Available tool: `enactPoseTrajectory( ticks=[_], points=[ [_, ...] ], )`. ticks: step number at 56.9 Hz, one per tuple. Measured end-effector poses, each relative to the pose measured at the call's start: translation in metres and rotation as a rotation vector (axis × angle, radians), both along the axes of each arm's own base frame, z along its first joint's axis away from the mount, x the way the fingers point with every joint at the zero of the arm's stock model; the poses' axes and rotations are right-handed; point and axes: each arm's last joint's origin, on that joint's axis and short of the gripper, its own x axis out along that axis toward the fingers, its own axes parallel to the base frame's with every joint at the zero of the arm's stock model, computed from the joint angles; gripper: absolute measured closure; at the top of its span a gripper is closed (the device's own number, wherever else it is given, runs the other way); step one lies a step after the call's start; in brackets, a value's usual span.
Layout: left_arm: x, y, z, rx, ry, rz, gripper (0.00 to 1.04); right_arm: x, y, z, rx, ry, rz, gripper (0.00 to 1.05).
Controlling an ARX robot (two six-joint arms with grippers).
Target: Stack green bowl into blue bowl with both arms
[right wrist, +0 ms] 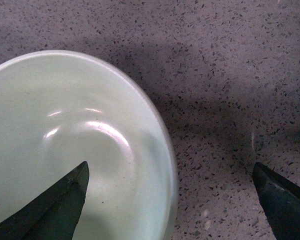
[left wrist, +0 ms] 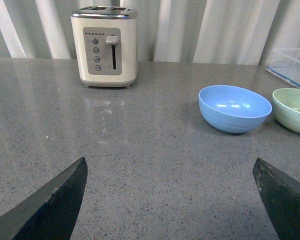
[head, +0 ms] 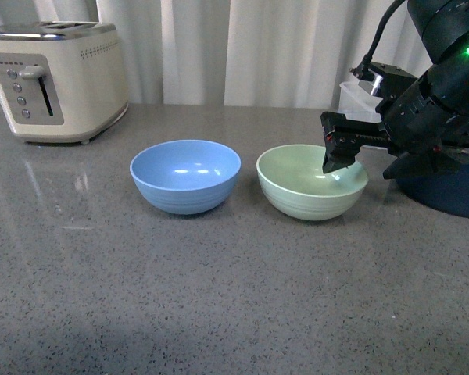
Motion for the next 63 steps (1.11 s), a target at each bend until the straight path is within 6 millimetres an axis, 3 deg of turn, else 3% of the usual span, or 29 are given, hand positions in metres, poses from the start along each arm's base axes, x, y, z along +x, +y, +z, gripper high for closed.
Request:
enactPoseTrajectory(
  ticks=[6,10,17,29,35,56,63],
  points=[
    [0.000,0.000,0.000,0.000,0.000,0.000,0.07,0.003,-0.001,-0.005,-0.006,-0.001,-0.003,0.17],
    [0.000,0.000,0.000,0.000,0.000,0.000,0.07,0.004,-0.001,-0.007,-0.004,-0.005,0.007,0.33],
    [0.000,0.000,0.000,0.000,0.000,0.000,0.07,0.004,-0.001,-0.010,-0.007,-0.025,0.018,0.49],
    [0.000,0.000,0.000,0.000,0.000,0.000,0.07,-0.006,-0.004,-0.023,-0.009,-0.021,0.029,0.91],
    [0.000,0.000,0.000,0.000,0.000,0.000,0.07,-0.008,-0.005,-0.014,0.010,-0.042,0.028,1.02],
    [0.000,0.000,0.000,0.000,0.000,0.000,0.07,-0.014,-0.011,0.010,0.008,-0.075,0.023,1.04],
    [0.000,0.000,0.000,0.000,0.000,0.000,0.07,-0.010,-0.006,0.029,0.027,-0.105,0.043,1.04]
  ],
)
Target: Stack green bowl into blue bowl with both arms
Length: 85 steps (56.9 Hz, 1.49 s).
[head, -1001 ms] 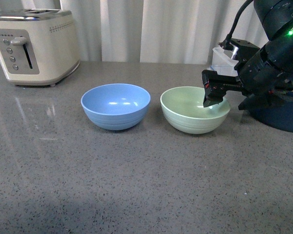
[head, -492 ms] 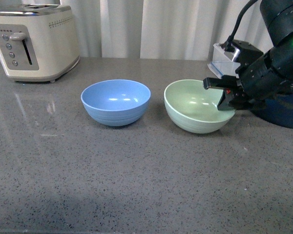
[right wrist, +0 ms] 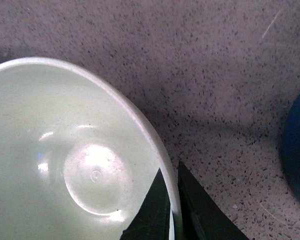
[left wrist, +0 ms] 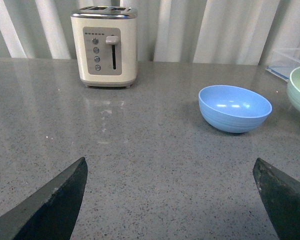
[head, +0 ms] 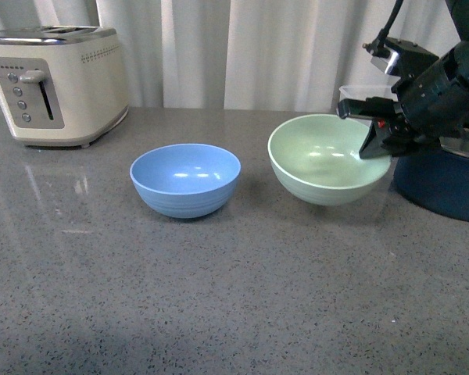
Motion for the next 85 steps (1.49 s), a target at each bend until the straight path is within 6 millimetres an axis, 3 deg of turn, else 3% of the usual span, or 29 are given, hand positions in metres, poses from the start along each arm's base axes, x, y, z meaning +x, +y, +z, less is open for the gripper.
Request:
enactPoseTrajectory(
  ticks=[12,22,55,68,82,85],
  points=[
    [0.000,0.000,0.000,0.000,0.000,0.000,0.07,0.005,0.031,0.036,0.031,-0.066,0.084,1.04],
    [0.000,0.000,0.000,0.000,0.000,0.000,0.07,0.008,0.054,0.043,0.044,-0.076,0.141,1.04],
    [0.000,0.000,0.000,0.000,0.000,0.000,0.07,0.020,0.114,0.027,0.064,-0.041,0.277,1.04],
    [0.000,0.000,0.000,0.000,0.000,0.000,0.07,0.027,0.130,0.012,0.072,-0.020,0.314,1.04],
    [0.000,0.000,0.000,0.000,0.000,0.000,0.07,0.032,0.136,0.009,0.098,-0.038,0.342,1.04],
    [0.000,0.000,0.000,0.000,0.000,0.000,0.07,0.032,0.137,0.009,0.099,-0.039,0.345,0.97]
  ],
)
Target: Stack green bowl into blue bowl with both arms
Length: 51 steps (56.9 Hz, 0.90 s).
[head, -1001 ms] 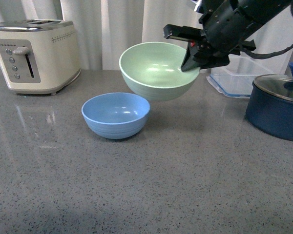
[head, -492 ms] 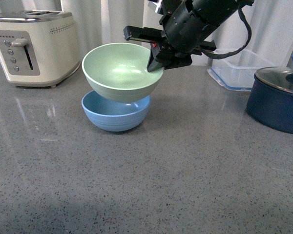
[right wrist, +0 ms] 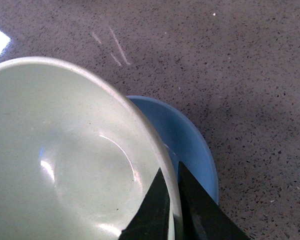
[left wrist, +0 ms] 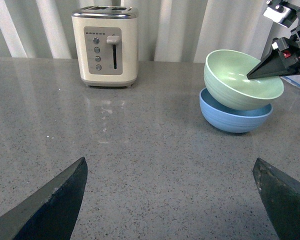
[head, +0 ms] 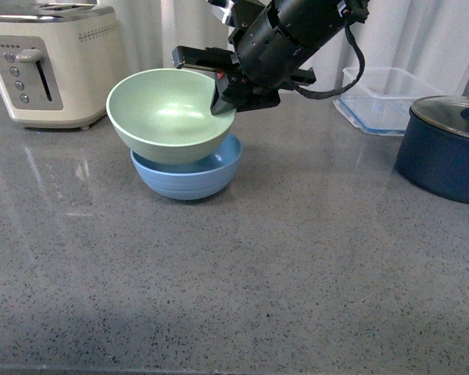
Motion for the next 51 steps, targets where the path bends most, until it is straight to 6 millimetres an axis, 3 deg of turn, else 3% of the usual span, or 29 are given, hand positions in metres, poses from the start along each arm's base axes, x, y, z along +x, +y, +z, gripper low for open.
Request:
enactPoseTrajectory(
  ticks=[14,24,33,45,51],
  points=[
    [0.000,0.000,0.000,0.000,0.000,0.000,0.07,-0.002,-0.013,-0.002,0.020,0.023,0.006,0.45],
    [0.000,0.000,0.000,0.000,0.000,0.000,0.07,-0.027,-0.051,0.019,0.035,-0.010,-0.048,0.08],
    [0.000,0.000,0.000,0.000,0.000,0.000,0.07,-0.054,-0.085,0.042,0.035,-0.070,-0.109,0.10],
    [0.000,0.000,0.000,0.000,0.000,0.000,0.07,-0.129,-0.150,0.056,0.025,-0.093,-0.243,0.10],
    [0.000,0.000,0.000,0.000,0.000,0.000,0.07,-0.156,-0.164,0.055,0.006,-0.135,-0.293,0.10]
  ],
)
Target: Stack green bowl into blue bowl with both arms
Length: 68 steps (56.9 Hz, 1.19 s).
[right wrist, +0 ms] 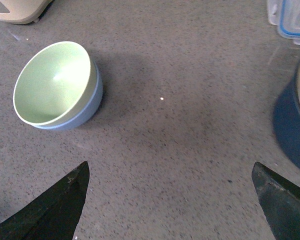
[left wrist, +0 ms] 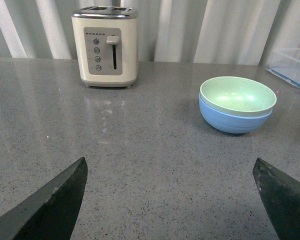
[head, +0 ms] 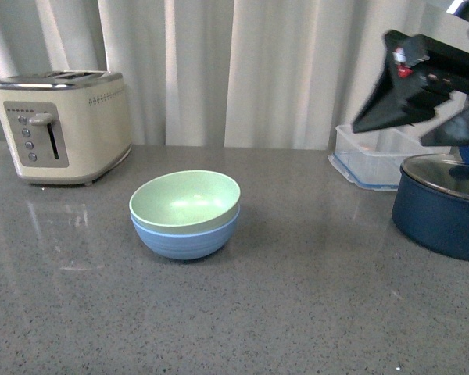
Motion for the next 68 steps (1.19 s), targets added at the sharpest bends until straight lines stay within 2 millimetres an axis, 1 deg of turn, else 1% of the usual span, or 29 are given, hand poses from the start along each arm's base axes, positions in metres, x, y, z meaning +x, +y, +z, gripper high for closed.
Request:
enactPoseTrajectory(
  ticks=[4,9,12,14,15,17,20,23,25,30,34,36,37,39,42,49,68],
  points=[
    [0.000,0.000,0.000,0.000,0.000,0.000,0.07,-0.016,-0.006,0.000,-0.015,-0.024,-0.025,0.10],
    [0.000,0.000,0.000,0.000,0.000,0.000,0.07,-0.020,-0.007,0.003,-0.016,-0.041,-0.027,0.10],
    [0.000,0.000,0.000,0.000,0.000,0.000,0.07,-0.020,-0.006,-0.001,-0.058,-0.138,-0.092,0.14],
    [0.000,0.000,0.000,0.000,0.000,0.000,0.07,-0.022,-0.008,-0.009,-0.103,-0.291,-0.211,0.22],
    [0.000,0.000,0.000,0.000,0.000,0.000,0.07,-0.023,-0.008,-0.011,-0.106,-0.307,-0.223,0.23],
    [0.000,0.000,0.000,0.000,0.000,0.000,0.07,-0.027,-0.011,-0.018,-0.114,-0.389,-0.283,0.28],
    [0.000,0.000,0.000,0.000,0.000,0.003,0.07,-0.042,-0.016,-0.031,-0.102,-0.517,-0.348,0.40],
    [0.000,0.000,0.000,0.000,0.000,0.002,0.07,-0.057,-0.021,-0.038,-0.082,-0.605,-0.366,0.52],
    [0.000,0.000,0.000,0.000,0.000,0.001,0.07,-0.067,-0.023,-0.042,-0.076,-0.632,-0.370,0.61],
    [0.000,0.000,0.000,0.000,0.000,0.000,0.07,-0.082,-0.028,-0.058,-0.081,-0.620,-0.373,0.78],
    [0.000,0.000,0.000,0.000,0.000,0.000,0.07,-0.090,-0.030,-0.067,-0.084,-0.609,-0.368,0.89],
    [0.000,0.000,0.000,0.000,0.000,0.001,0.07,-0.096,-0.031,-0.072,-0.084,-0.606,-0.365,0.96],
    [0.000,0.000,0.000,0.000,0.000,0.001,0.07,-0.097,-0.031,-0.072,-0.084,-0.606,-0.364,0.97],
    [0.000,0.000,0.000,0.000,0.000,0.001,0.07,-0.102,-0.032,-0.076,-0.084,-0.608,-0.358,1.04],
    [0.000,0.000,0.000,0.000,0.000,0.001,0.07,-0.108,-0.037,-0.080,-0.079,-0.610,-0.341,1.04],
    [0.000,0.000,0.000,0.000,0.000,0.001,0.07,-0.122,-0.044,-0.089,-0.088,-0.613,-0.374,1.04],
    [0.000,0.000,0.000,0.000,0.000,0.000,0.07,-0.150,-0.044,-0.107,-0.087,-0.610,-0.368,1.04]
  ],
)
